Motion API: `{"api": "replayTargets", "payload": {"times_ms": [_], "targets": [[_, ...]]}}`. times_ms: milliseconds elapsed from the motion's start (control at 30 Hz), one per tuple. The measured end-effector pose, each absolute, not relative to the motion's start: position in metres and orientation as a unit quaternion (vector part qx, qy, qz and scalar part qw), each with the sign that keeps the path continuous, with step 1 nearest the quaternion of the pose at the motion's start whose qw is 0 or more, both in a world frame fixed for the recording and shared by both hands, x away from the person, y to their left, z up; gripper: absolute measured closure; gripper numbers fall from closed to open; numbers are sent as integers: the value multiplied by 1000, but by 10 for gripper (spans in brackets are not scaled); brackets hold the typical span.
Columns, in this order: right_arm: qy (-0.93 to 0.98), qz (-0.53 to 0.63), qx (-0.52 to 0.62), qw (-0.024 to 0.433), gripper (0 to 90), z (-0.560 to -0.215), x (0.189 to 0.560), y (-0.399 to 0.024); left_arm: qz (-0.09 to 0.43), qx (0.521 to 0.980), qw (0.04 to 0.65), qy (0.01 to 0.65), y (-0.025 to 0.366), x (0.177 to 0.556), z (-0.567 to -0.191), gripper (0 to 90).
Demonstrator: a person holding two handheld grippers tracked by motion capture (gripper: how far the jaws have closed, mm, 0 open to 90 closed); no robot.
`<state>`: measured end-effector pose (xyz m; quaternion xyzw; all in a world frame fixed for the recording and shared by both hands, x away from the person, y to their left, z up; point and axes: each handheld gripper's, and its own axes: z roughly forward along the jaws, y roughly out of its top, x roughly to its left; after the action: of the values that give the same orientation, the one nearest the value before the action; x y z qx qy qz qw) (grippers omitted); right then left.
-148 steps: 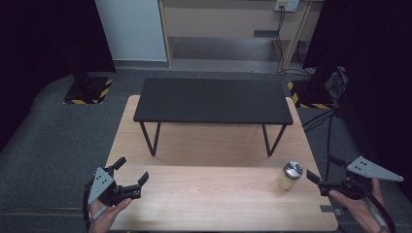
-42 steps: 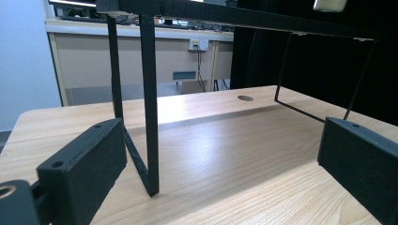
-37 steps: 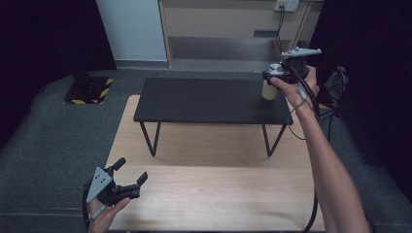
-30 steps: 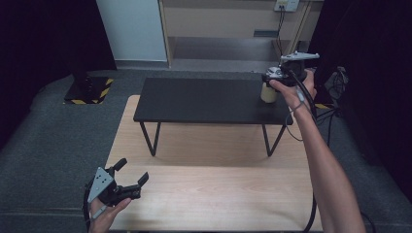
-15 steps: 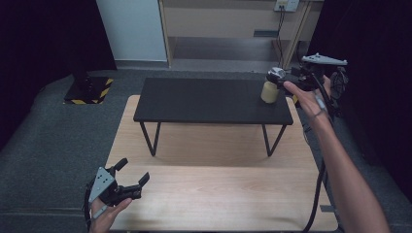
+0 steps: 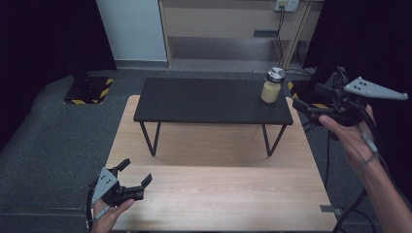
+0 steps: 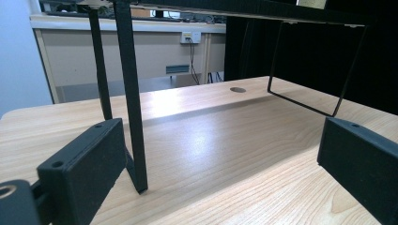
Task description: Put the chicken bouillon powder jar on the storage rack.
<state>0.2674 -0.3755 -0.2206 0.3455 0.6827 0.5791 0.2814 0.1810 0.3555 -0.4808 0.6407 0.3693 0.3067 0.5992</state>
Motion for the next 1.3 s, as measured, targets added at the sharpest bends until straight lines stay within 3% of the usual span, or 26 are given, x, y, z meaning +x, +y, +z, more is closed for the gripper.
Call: {"api": "replayTargets", "payload": {"times_ms": [467,1300], "targets": [[690,595,309,271,54,-243,197,-401,308,640,599,369,355,181,-481,8],[698,596,293,268,57,-251,192,-399,306,641,601,367,355,181,-481,8]]}}
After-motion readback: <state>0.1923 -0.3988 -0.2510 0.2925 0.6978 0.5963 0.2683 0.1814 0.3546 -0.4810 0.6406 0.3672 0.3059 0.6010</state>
